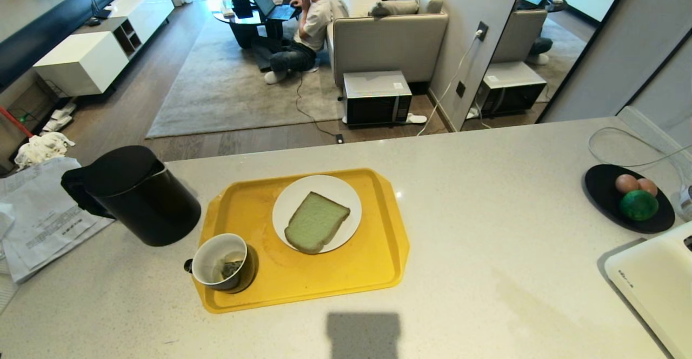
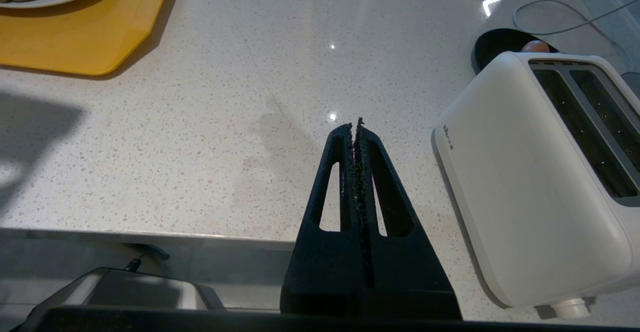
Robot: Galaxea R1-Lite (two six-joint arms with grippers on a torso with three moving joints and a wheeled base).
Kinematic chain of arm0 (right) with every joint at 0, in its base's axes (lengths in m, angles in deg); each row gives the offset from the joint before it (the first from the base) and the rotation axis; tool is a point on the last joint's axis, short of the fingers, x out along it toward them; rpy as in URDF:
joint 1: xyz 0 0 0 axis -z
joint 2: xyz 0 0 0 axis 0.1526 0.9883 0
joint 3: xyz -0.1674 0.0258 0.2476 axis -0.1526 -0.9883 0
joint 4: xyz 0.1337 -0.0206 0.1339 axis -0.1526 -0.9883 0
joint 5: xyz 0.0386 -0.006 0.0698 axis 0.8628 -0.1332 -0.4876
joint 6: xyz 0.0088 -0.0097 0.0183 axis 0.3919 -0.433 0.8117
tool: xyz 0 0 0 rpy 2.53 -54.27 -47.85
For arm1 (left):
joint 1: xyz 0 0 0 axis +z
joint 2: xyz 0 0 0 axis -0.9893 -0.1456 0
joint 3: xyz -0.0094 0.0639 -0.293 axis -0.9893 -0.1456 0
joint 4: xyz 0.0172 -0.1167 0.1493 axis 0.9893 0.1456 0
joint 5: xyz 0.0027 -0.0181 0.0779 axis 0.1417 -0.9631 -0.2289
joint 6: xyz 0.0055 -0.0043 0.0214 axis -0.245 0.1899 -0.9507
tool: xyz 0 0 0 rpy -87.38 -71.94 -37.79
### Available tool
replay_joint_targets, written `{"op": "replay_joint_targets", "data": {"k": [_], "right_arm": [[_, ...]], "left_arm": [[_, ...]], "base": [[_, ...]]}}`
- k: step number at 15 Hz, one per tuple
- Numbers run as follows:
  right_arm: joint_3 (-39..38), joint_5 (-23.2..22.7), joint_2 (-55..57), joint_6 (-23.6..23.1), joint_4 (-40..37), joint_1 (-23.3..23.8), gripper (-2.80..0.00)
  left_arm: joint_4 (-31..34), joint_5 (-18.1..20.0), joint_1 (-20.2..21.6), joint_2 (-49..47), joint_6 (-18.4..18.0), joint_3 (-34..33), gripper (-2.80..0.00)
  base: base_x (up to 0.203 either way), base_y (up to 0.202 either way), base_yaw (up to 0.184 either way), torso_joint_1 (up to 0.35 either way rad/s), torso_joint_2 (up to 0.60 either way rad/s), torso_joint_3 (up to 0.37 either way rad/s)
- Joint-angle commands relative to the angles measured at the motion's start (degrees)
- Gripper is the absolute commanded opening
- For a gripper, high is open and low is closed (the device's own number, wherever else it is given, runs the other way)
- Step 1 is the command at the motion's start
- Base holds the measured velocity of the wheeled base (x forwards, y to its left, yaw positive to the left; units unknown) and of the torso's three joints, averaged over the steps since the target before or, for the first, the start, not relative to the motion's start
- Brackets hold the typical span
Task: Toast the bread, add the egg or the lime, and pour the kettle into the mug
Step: Pick up the egg
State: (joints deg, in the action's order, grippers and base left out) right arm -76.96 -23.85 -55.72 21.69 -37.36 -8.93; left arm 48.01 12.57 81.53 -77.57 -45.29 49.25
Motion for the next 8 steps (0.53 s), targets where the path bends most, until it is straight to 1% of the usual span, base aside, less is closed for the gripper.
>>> {"op": "replay_joint_targets", "data": {"k": [1, 5, 8], "right_arm": [[-0.1, 0.0, 0.1, -0.1, 0.0, 0.0, -2.8], [-0.1, 0.0, 0.1, -0.1, 0.0, 0.0, -2.8], [-0.1, 0.0, 0.1, -0.1, 0.0, 0.0, -2.8]], "left_arm": [[0.0, 0.0, 0.0, 0.0, 0.0, 0.0, -2.8], [0.0, 0.0, 0.0, 0.0, 0.0, 0.0, -2.8], [0.0, 0.0, 0.0, 0.0, 0.0, 0.0, -2.8]], "base": [[0.0, 0.0, 0.0, 0.051, -0.11, -0.051], [0.0, 0.0, 0.0, 0.065, -0.12, -0.055], [0.0, 0.0, 0.0, 0.019, -0.03, -0.015]]}}
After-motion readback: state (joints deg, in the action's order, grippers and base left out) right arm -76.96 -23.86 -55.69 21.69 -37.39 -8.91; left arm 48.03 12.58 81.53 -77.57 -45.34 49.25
